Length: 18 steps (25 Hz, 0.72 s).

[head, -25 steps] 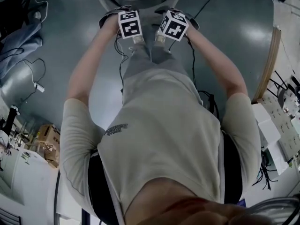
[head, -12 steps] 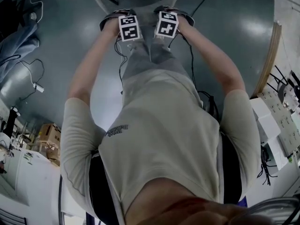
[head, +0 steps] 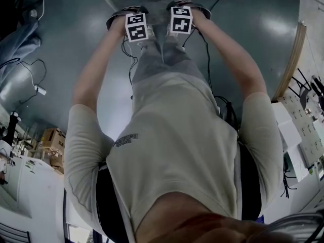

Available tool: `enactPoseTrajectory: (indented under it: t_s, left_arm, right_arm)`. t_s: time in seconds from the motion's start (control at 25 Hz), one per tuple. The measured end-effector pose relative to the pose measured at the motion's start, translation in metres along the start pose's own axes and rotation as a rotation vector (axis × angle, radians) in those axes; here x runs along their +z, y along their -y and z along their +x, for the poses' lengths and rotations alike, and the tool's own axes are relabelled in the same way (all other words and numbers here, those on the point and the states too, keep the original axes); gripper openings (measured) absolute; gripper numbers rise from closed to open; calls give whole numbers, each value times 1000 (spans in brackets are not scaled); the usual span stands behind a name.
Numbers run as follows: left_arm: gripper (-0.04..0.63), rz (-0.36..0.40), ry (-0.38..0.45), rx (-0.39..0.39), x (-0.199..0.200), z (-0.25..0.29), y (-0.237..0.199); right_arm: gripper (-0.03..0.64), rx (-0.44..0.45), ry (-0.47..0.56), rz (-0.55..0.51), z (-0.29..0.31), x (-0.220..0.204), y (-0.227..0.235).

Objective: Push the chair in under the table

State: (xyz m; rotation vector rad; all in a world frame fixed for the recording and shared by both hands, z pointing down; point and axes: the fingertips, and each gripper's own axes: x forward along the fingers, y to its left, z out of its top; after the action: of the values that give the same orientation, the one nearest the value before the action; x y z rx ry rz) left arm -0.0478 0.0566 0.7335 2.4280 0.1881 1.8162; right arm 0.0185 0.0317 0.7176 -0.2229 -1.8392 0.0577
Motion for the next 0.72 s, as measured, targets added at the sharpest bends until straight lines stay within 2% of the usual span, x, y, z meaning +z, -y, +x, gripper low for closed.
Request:
enactPoseTrajectory:
  t_s: [0.16, 0.52, 0.72]
  left_arm:
    - [222, 12, 2, 21, -2, -1, -3]
    - [218, -6, 11, -1, -2, -9, -14]
    - [204, -9, 23, 42, -6, -13, -31]
  right_arm:
    - [232, 45, 18, -17, 1, 3, 0]
    - [204, -19, 63, -21, -3, 7, 13]
    - [201, -29, 70, -10, -4, 11, 28]
